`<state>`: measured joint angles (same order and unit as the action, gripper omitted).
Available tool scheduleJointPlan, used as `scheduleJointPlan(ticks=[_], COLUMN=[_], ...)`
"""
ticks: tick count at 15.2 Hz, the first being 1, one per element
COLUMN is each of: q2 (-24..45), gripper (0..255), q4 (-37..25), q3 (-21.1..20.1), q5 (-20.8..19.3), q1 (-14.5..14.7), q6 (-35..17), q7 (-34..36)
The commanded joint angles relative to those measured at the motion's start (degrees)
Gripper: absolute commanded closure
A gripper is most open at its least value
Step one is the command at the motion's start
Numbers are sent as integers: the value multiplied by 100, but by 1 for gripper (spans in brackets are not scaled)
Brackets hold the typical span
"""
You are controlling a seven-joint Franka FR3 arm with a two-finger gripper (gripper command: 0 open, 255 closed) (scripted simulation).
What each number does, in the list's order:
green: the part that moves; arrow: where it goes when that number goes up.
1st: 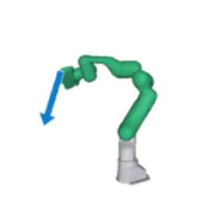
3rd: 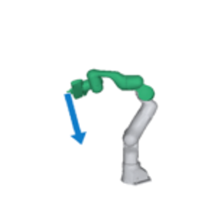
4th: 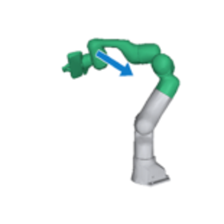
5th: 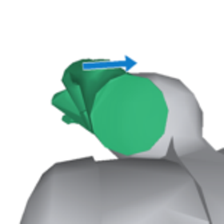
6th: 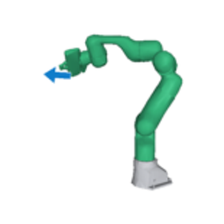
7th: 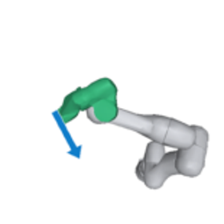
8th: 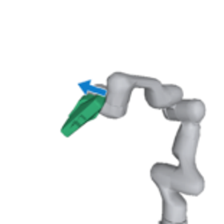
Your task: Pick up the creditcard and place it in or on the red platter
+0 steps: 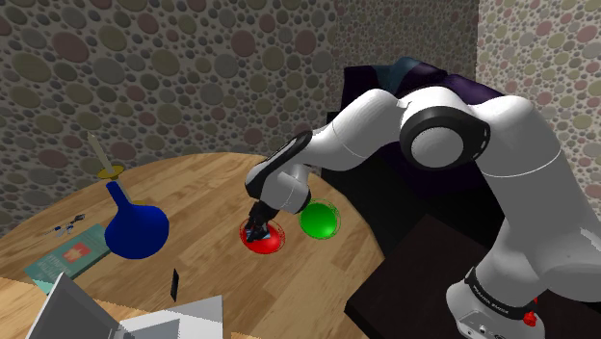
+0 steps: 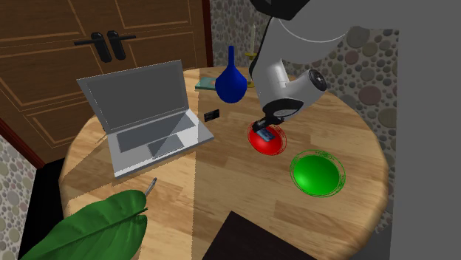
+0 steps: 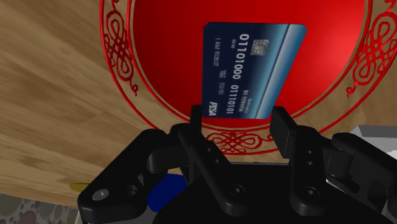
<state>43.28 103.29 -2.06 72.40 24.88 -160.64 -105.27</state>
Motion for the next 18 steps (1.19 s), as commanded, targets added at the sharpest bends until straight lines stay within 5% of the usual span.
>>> scheduleJointPlan(ticks=[1, 3, 4, 18], q2=[5, 3, 3, -796], gripper=[255, 255, 0, 0], q4=[-3, -2, -2, 709], q3=[-2, -2, -2, 140], q5=[4, 3, 3, -150], q1=[-1, -1, -1, -65], q6=[-2, -2, -2, 194], q7=[-5, -4, -4, 78])
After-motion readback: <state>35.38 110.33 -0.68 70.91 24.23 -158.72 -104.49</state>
